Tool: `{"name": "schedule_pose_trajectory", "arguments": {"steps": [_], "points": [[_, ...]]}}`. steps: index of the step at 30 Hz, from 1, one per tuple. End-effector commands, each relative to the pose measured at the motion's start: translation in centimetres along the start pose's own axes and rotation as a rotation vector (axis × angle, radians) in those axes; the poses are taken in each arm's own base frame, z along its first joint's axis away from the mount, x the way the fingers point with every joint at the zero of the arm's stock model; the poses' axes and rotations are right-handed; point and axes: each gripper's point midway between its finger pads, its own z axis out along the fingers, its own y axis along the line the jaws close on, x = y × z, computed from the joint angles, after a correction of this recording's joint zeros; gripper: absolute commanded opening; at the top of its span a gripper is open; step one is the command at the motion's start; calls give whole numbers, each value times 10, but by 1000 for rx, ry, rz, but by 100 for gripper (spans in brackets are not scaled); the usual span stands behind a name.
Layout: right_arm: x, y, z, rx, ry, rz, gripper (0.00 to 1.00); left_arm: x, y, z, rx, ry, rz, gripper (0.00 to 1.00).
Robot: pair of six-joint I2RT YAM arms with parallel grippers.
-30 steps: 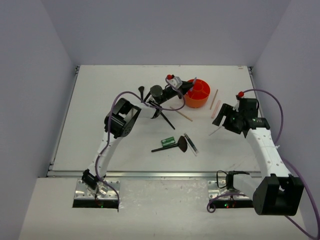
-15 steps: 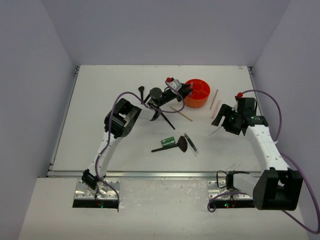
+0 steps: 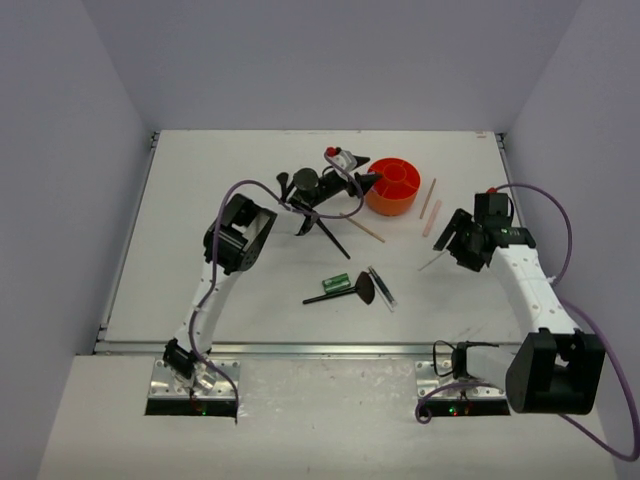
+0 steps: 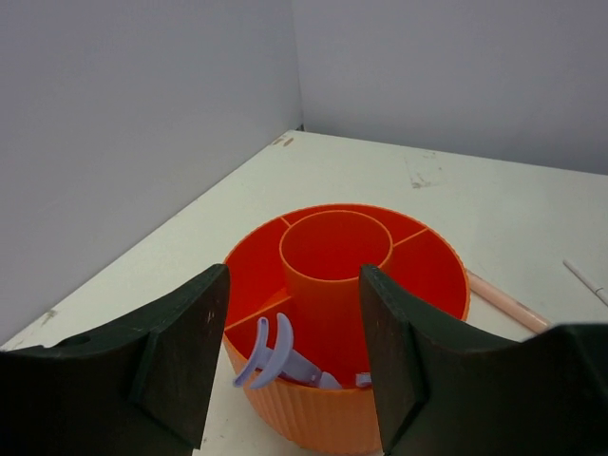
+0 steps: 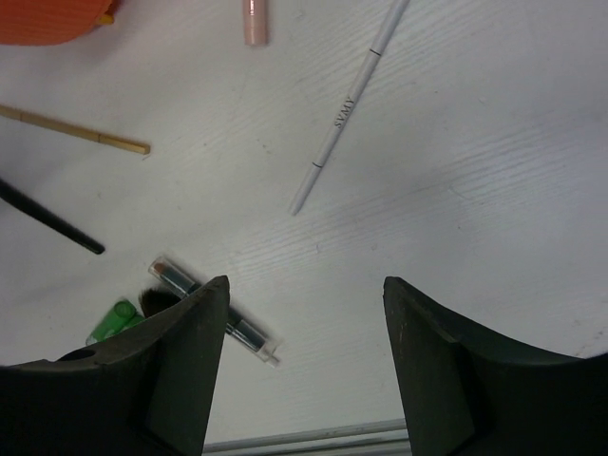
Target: Organize the makeup
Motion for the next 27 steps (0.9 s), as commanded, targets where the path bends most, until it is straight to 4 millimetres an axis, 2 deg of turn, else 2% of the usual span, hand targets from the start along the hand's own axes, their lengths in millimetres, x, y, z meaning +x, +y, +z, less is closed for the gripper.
{"name": "schedule_pose_trajectory", "arguments": {"steps": [1,2,5,6,8,12,14,17,18,23,24,25,27], "points": [[-28,-15,6,164,-60,142,67,-119,20,17,13,-175,88,56],[-30,-19,8,198,-59,151,68,-129,22,18,10,-187,90,56],[-30,-32,21,293,-22,230,68,-159,44,15,-35,-204,71,57],[-32,-32,25,302,-15,240,68,-159,50,13,-47,-195,62,57],[-48,-31,40,347,-2,242,68,-175,70,-1,-74,-187,49,58],[-60,-33,60,420,29,249,67,-186,97,-31,-105,-135,46,59],[-61,-33,65,435,39,257,67,-186,111,-44,-133,-106,56,59],[-51,-32,81,434,102,260,65,-182,141,-74,-232,-30,63,60],[-51,-31,81,433,104,260,65,-182,144,-75,-243,-29,62,60],[-17,-45,96,497,201,288,61,-161,194,-131,-406,127,74,61],[-16,-44,96,491,206,288,61,-161,195,-131,-413,128,74,61],[-21,-39,103,453,180,286,60,-157,202,-142,-437,153,69,61],[-17,-34,117,404,186,277,57,-147,214,-165,-480,217,66,61]]}}
